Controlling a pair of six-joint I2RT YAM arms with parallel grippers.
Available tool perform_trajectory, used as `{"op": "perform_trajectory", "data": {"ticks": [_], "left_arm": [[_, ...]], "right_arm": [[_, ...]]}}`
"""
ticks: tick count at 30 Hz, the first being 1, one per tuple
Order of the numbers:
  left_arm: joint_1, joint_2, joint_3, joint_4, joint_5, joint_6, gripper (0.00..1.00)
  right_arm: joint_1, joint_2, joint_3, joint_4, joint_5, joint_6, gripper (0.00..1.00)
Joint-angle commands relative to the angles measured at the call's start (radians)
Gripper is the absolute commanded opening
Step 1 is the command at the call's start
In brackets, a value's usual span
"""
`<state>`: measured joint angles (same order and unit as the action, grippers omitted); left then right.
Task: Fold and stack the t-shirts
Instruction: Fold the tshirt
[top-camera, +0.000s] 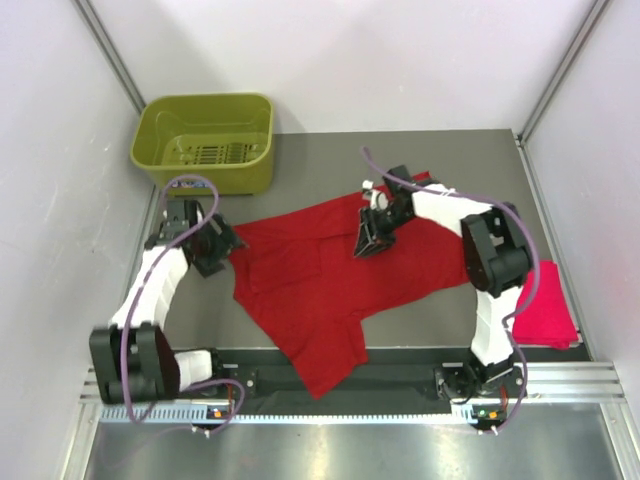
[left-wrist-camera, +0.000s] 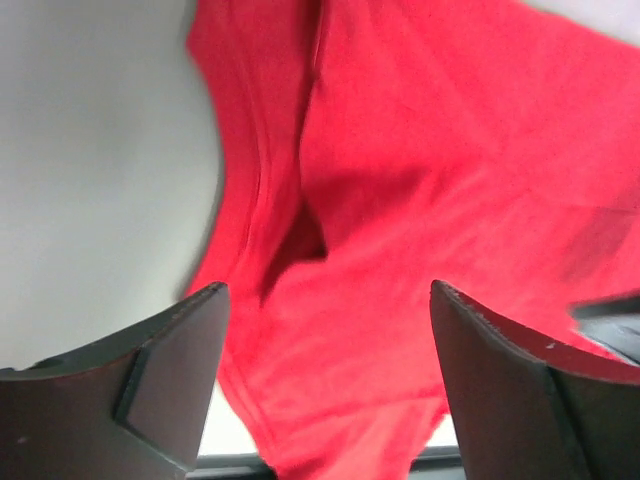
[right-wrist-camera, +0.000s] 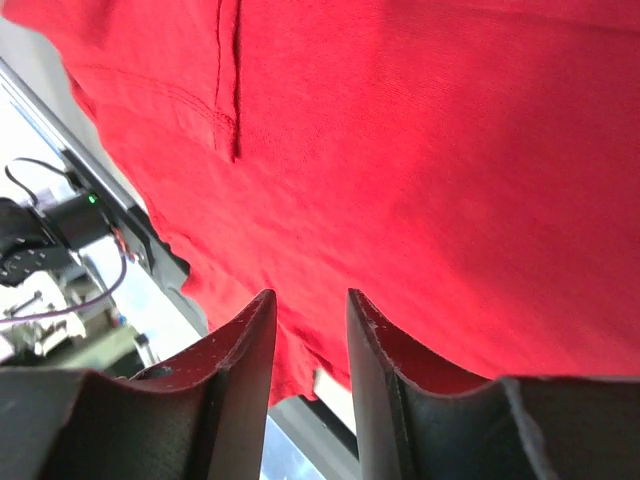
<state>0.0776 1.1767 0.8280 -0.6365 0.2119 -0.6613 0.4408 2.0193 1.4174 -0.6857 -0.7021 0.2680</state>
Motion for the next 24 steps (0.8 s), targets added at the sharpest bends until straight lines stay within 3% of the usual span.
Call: {"op": "perform_trajectory", "data": {"ticks": [1, 4, 9, 14, 24], "left_arm": [[0.002, 0.177, 0.116, 0.113, -0.023, 0.121, 0.86], [0.002, 0.341, 0.253, 0.087, -0.035, 0.195, 0.88], [0.005, 0.488, 0.356, 0.101, -0.052, 0.279, 0.8], [0.008, 0.555, 0.382, 0.153, -0.086, 0.325, 0.81], [0.013, 0.656, 0.361, 0.219, -0.085, 0.332, 0.81]], "right_arm": [[-0.033, -0.116, -0.028, -0.006, 0.01, -0.041, 0.35], [-0.033, -0.119, -0.057, 0.032, -0.063, -0.036, 0.36], [0.044, -0.073, -0.049, 0.15, -0.1, 0.029, 0.41], [0.117, -0.028, -0.032, 0.276, -0.128, 0.108, 0.43], [0.167, 0.064, 0.021, 0.272, -0.116, 0.125, 0.41]]}}
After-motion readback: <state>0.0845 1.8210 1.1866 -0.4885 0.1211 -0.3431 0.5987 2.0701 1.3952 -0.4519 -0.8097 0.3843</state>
